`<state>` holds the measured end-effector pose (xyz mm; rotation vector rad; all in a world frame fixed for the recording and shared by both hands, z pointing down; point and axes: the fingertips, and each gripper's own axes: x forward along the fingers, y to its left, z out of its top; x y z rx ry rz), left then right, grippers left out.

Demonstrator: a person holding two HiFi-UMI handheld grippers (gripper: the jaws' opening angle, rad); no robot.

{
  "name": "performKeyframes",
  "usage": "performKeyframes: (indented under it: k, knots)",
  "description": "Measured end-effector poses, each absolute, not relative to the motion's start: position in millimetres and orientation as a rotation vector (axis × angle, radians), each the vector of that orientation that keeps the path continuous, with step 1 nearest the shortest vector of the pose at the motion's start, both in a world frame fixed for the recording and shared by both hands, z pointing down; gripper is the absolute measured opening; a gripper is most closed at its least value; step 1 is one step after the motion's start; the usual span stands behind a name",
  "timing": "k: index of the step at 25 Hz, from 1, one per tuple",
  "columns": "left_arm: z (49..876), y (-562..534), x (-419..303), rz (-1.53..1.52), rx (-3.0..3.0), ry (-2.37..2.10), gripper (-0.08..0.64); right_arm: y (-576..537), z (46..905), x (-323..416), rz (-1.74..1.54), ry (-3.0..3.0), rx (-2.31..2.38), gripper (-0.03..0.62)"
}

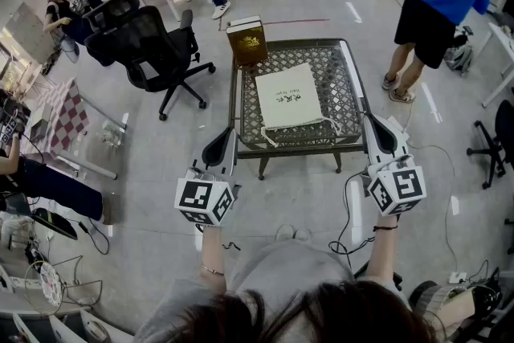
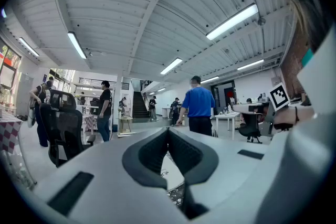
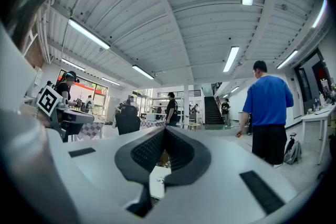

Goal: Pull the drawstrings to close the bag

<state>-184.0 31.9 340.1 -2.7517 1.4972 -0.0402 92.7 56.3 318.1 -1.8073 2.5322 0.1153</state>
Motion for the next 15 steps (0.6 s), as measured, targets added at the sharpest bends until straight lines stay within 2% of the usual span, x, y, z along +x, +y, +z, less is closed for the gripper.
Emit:
performKeyframes:
  k: [15]
  knots:
    - [339.4,37.0,-179.8,-0.042,-2.729,1.545,0.023,58.7,317.9,106.0,0.100,2.541,-1.766,0.021]
